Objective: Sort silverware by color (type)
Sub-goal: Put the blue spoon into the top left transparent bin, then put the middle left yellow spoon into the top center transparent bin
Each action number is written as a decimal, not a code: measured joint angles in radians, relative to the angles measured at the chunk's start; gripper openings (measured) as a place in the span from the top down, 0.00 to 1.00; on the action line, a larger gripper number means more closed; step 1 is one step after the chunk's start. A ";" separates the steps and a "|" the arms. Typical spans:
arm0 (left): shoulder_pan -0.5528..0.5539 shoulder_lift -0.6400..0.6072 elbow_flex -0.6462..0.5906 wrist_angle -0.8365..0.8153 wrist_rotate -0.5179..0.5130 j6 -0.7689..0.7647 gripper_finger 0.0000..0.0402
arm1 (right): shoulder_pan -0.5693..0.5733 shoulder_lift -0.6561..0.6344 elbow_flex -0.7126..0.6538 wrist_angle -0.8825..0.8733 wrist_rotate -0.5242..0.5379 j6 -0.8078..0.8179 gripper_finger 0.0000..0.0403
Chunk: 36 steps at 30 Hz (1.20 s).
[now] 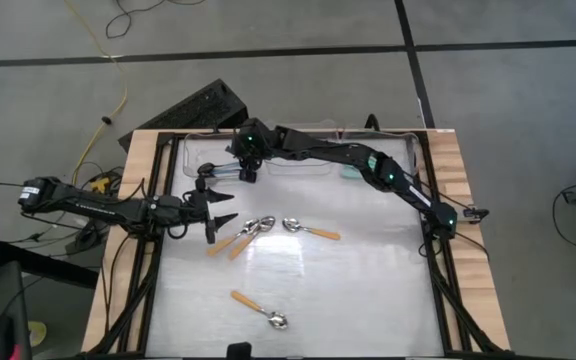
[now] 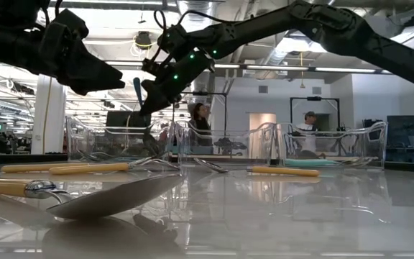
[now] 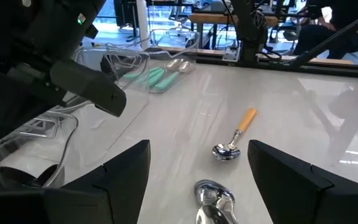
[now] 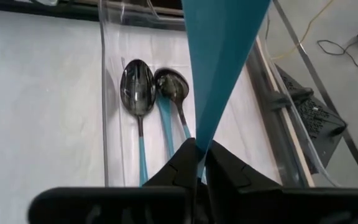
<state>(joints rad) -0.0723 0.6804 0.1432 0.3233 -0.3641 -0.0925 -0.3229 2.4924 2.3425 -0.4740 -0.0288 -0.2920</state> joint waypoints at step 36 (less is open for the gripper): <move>-0.080 0.171 0.150 -0.079 0.159 -0.023 0.36 | 0.117 -0.679 0.001 -0.763 -0.049 0.099 0.57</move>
<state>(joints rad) -0.1525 0.8513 0.2930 0.2444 -0.2051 -0.1155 -0.2063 1.8133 2.3432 -1.2373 -0.0776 -0.1930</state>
